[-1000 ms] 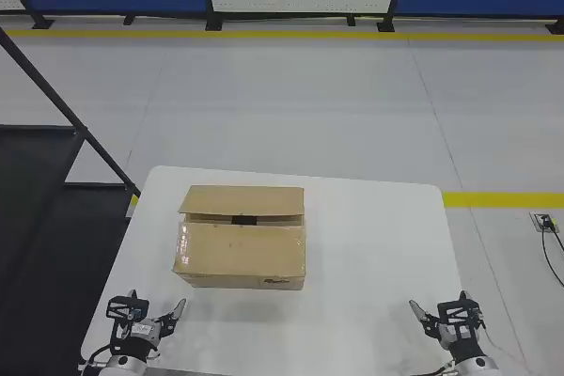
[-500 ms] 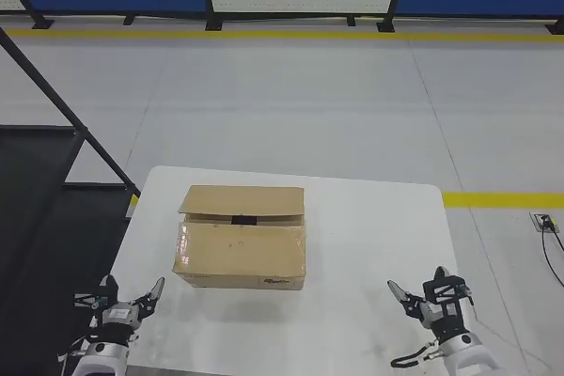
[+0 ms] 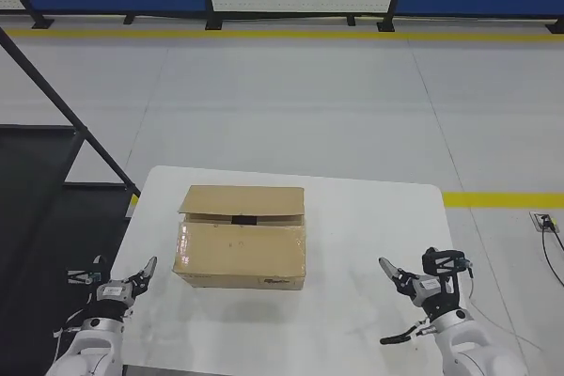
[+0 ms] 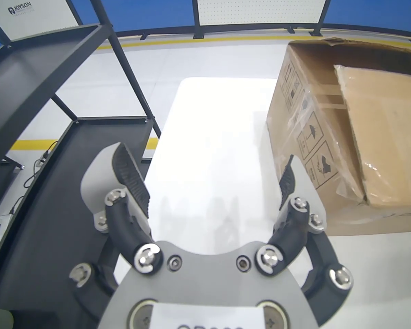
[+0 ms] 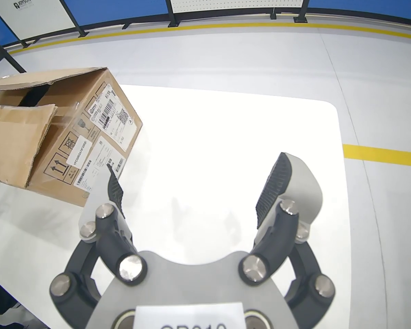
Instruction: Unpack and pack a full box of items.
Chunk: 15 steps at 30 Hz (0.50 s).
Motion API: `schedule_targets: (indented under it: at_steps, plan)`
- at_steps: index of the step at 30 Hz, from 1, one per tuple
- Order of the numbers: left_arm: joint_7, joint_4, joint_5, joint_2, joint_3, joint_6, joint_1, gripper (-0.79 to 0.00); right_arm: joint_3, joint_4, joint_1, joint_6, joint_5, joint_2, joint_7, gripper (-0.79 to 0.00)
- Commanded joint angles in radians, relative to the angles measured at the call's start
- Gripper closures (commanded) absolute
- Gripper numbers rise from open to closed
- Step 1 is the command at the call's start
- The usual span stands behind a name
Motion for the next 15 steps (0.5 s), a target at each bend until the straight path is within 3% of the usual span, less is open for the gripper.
schedule_targets:
  at_steps: [1, 9, 15]
  plan:
    - [-0.025, 0.034, -0.028, -0.003, 0.020, 0.001, -0.068, -0.785, 0.002, 0.017, 0.009, 0.020, 0.012, -0.002, -0.009, -0.785]
    - [0.007, 0.282, -0.033, -0.021, 0.138, -0.005, -0.360, -0.785, -0.005, 0.022, 0.010, 0.056, 0.026, -0.010, -0.051, -0.785]
    - [0.081, 0.467, 0.045, -0.036, 0.234, 0.001, -0.486, -0.785, 0.047, -0.005, -0.062, 0.062, 0.067, -0.012, -0.098, -0.785]
